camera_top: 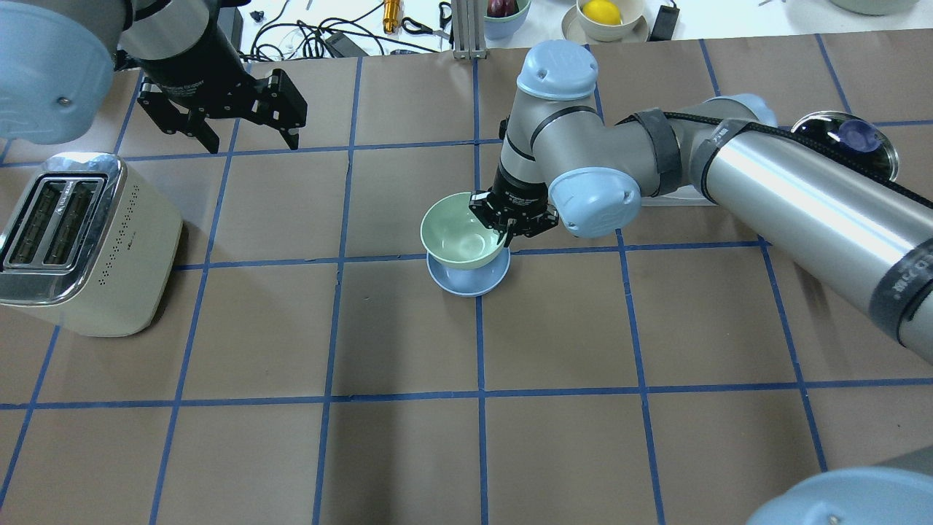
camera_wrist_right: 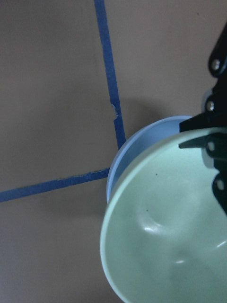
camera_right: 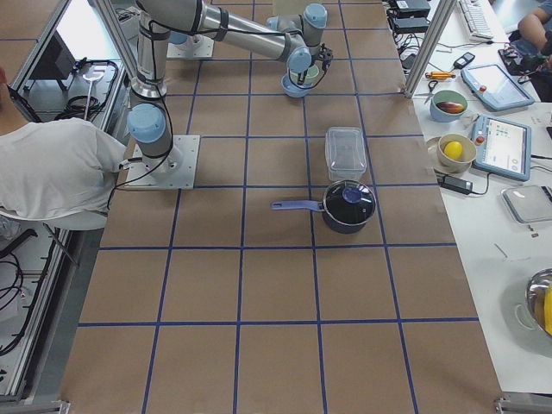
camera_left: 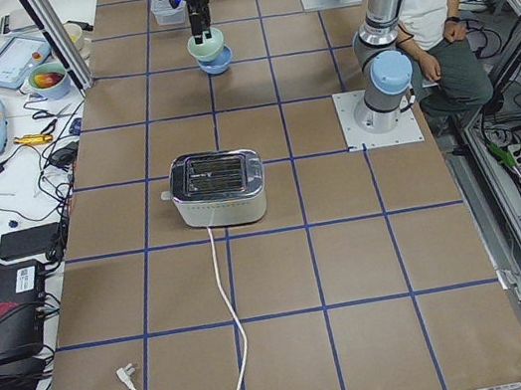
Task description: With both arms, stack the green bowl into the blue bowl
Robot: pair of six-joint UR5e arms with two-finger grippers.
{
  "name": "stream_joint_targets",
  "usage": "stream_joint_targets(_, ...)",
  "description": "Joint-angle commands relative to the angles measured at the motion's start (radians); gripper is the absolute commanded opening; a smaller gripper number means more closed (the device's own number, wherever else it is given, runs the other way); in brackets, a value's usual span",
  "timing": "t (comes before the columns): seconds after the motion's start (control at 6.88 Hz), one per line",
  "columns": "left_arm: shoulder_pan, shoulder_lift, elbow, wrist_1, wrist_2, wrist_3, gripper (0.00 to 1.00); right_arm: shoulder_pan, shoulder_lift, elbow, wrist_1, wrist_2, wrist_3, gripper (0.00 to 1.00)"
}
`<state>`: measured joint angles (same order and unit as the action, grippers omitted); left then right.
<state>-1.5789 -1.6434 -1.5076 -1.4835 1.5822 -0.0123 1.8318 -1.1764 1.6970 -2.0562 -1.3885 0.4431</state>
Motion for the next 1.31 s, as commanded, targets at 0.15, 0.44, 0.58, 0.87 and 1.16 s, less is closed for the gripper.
stream_joint_targets(0.15, -0.001, -0.004, -0.008, 0.019, -0.001, 0.005, 1.00, 0.004, 0.006, 0.024, -0.050, -0.021, -0.006, 0.87)
stream_joint_targets(0.44, -0.001, 0.002, -0.013, 0.028, -0.002, 0.003, 1.00, -0.005, -0.012, -0.032, -0.027, -0.099, -0.018, 0.97)
stream_joint_targets(0.58, -0.001, 0.002, -0.017, 0.038, -0.005, 0.002, 1.00, -0.009, -0.046, -0.098, 0.057, -0.109, -0.020, 1.00)
stream_joint_targets(0.87, -0.001, 0.000, -0.017, 0.038, -0.002, 0.006, 1.00, -0.011, -0.142, -0.282, 0.404, -0.214, -0.055, 0.97)
stream_joint_targets(1.16, -0.001, 0.008, -0.019, 0.037, 0.001, 0.006, 1.00, -0.006, -0.201, -0.359, 0.489, -0.210, -0.055, 1.00)
